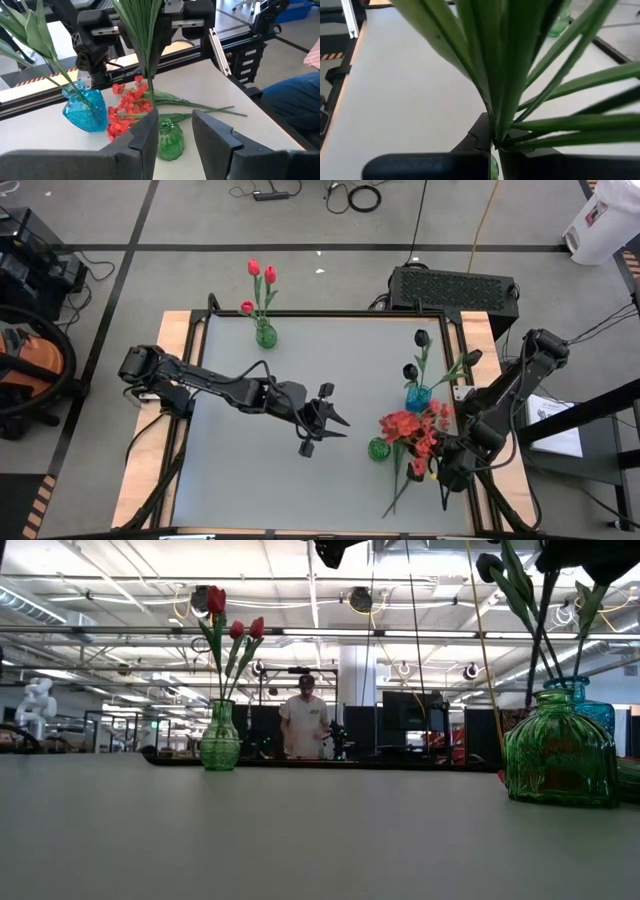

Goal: Sort flowers into vase by color
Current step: Put the right red flowers into the bottom green vase

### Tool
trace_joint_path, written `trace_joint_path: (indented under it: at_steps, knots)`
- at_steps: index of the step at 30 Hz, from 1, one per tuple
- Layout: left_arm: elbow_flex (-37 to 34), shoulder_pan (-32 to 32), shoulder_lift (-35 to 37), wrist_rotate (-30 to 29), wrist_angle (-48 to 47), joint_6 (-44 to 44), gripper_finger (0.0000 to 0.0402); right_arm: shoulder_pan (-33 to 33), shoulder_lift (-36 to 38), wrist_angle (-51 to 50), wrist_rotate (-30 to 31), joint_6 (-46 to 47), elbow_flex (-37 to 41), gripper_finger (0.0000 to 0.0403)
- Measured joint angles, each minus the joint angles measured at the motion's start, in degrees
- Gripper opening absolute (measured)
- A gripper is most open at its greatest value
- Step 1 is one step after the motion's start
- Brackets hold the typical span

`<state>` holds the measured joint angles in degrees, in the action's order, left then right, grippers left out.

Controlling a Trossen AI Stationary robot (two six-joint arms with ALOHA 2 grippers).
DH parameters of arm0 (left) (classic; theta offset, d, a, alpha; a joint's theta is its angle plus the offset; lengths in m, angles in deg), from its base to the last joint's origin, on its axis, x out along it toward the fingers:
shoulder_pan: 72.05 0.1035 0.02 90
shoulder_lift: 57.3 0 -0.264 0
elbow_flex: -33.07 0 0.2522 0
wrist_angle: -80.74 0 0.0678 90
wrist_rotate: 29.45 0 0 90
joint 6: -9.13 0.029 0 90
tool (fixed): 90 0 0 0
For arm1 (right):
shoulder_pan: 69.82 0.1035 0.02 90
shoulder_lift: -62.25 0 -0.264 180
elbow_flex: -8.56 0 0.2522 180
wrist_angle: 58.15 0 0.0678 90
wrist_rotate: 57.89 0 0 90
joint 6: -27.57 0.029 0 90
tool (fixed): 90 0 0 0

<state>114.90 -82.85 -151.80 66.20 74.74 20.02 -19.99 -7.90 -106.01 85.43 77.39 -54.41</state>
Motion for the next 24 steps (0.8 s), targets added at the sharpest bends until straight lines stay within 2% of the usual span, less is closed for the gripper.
trace_joint_path:
  at_steps: [8, 17, 24]
  knots:
    - [0.01, -0.21, 0.0, 0.0, -0.82, 0.04, 0.0128, -0.1, 1.34, -2.69, -4.19, -1.34, 0.0, 0.0004]
    - [0.0, -0.21, 0.0, 0.0, -0.82, 0.04, 0.0128, -0.12, 5.51, -3.61, -2.49, -0.04, 0.02, 0.0004]
    - [0.0, -0.21, 0.0, 0.0, -0.88, 0.02, 0.0128, -0.14, 6.03, -3.66, -4.7, 0.1, 0.02, 0.0004]
